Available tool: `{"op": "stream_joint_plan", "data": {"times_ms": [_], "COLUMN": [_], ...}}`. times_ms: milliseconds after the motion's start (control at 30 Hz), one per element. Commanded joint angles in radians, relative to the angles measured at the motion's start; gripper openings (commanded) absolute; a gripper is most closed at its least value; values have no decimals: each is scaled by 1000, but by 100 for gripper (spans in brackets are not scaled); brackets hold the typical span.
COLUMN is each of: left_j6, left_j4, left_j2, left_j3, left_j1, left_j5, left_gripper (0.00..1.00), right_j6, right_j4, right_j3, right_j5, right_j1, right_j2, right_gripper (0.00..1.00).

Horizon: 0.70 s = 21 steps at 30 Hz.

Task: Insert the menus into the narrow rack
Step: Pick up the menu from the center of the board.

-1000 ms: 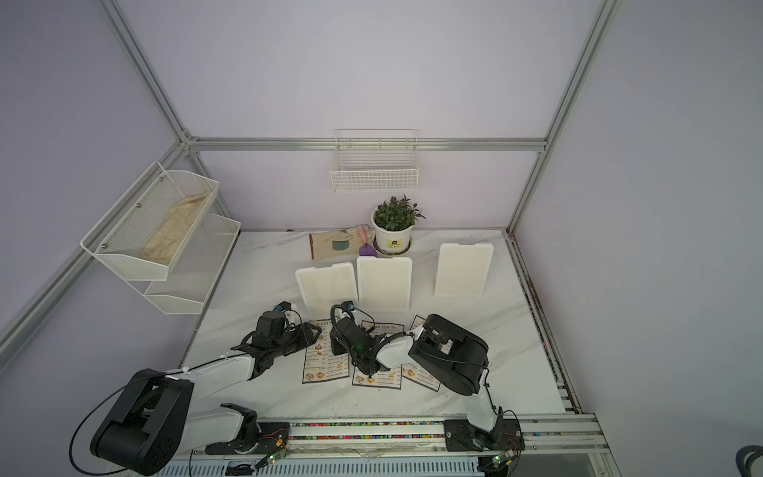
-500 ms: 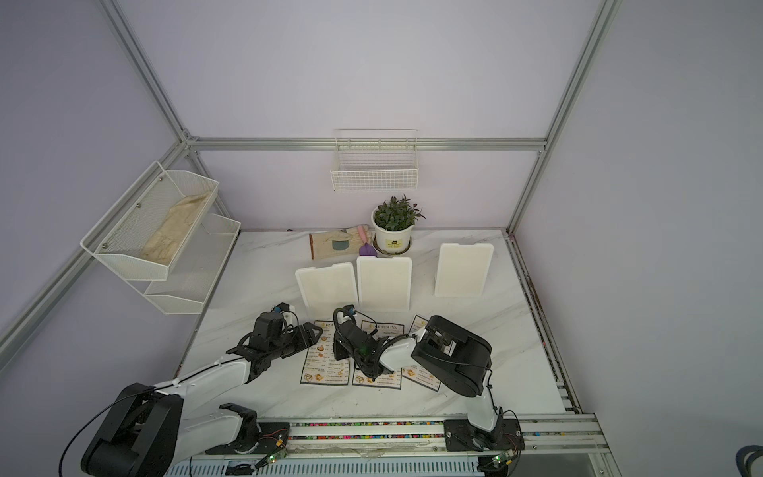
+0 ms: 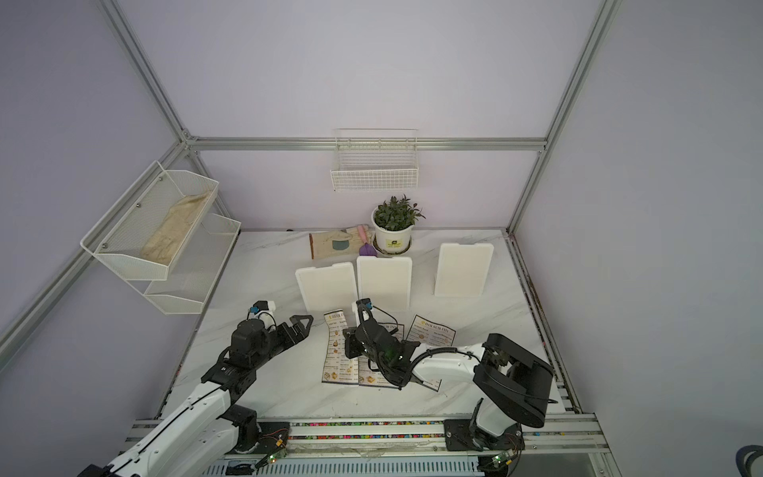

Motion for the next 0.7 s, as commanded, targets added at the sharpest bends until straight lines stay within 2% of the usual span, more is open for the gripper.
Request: {"op": "stream_joint_plan", "data": {"times_ms": [0,67,167,300,433,667], "left_j6": [-1,37,54,68,79,75], "left_j4": [113,106,191,234,285,381], "left_j2": [-99,-159,-226,-270,-253,-159], "left_j3": [-70,-70,-109,-118,-113,-94], "left_j1": [8,8,8,8,8,8], "left_j5": [38,89,173,249,322,429], "left_gripper": [100,100,100,100,99,94], "right_j6": [-7,-9,-20,-45,-80,-148], "right_j4": [24,31,50,113,177,306], "right_j3": [-56,-86,-130,-186,-212,-209], "right_j5": [32,41,37,7,-24,-133], "right_j1": [7,7,7,6,6,7], "right_j2": [-90,-139,-233,-320,-374,-364], "right_gripper": [9,9,8,8,8,8]}}
